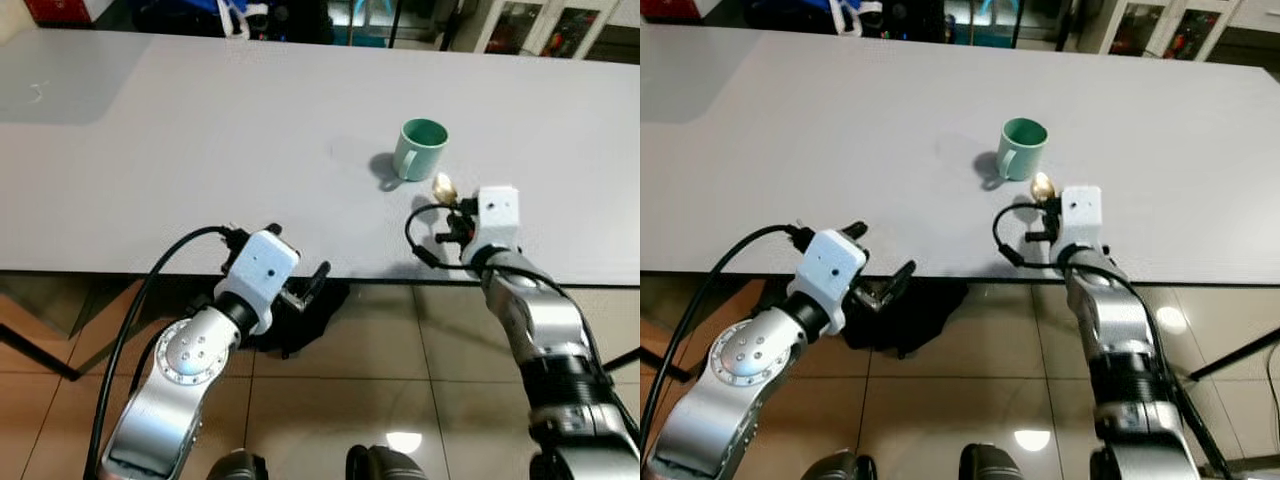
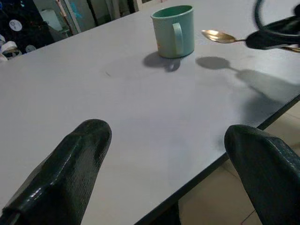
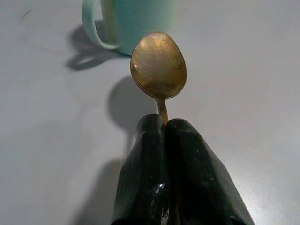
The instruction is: Setting the table
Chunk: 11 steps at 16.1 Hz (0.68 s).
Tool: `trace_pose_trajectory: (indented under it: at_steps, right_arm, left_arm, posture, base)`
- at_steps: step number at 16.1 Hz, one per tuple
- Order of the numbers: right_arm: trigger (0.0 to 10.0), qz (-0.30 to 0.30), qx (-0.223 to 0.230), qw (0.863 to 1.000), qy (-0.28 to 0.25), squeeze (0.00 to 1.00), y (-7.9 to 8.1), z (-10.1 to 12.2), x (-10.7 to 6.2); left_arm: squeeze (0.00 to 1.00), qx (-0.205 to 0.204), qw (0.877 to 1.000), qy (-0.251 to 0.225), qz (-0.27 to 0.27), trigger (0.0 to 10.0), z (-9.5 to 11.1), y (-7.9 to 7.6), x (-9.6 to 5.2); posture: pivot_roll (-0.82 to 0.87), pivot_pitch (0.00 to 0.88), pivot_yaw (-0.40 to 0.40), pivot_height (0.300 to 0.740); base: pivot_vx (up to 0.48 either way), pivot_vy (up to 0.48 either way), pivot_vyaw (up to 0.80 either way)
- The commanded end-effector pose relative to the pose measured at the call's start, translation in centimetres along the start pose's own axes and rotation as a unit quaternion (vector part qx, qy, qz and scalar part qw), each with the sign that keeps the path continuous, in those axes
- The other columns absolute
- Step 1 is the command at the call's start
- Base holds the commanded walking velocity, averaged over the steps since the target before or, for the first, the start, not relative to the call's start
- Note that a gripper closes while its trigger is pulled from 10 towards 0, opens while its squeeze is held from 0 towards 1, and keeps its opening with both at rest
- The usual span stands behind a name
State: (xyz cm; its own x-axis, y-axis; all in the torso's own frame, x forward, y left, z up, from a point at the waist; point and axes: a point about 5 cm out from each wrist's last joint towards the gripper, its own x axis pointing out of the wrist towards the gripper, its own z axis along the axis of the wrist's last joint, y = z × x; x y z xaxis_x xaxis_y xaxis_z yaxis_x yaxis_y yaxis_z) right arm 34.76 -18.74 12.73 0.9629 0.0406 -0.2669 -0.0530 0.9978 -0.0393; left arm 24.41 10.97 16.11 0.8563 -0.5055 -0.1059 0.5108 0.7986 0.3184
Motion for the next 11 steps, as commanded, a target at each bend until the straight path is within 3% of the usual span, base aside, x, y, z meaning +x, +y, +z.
trace_pose_trajectory:
  at_steps: [1, 6, 11]
  right_arm:
    - [10.0, 0.001, -0.015, 1.000, -0.007, 0.00, -0.3, 0.2, 0.5]
    - [10.0, -0.008, -0.044, 0.999, 0.015, 0.00, -0.5, 0.0, 2.4]
    - [10.0, -0.036, -0.014, 0.999, 0.007, 0.00, -0.8, 0.5, 3.4]
  left_arm:
    - [0.00, 0.005, 1.000, -0.012, -0.016, 10.0, 0.6, -0.5, -0.1]
    - [0.00, 0.007, 1.000, -0.007, -0.027, 10.0, 0.5, -0.9, -0.3]
    - [0.00, 0.008, 0.999, -0.006, -0.040, 10.0, 0.5, -1.3, -0.3]
  posture:
    - [-0.03, 0.173, -0.058, 0.740]
    - [-0.03, 0.183, -0.063, 0.740]
    - [-0.02, 0.186, -0.058, 0.740]
  base:
    - [0.000, 0.000, 0.00]
    - [0.000, 0.000, 0.00]
    - [0.000, 0.000, 0.00]
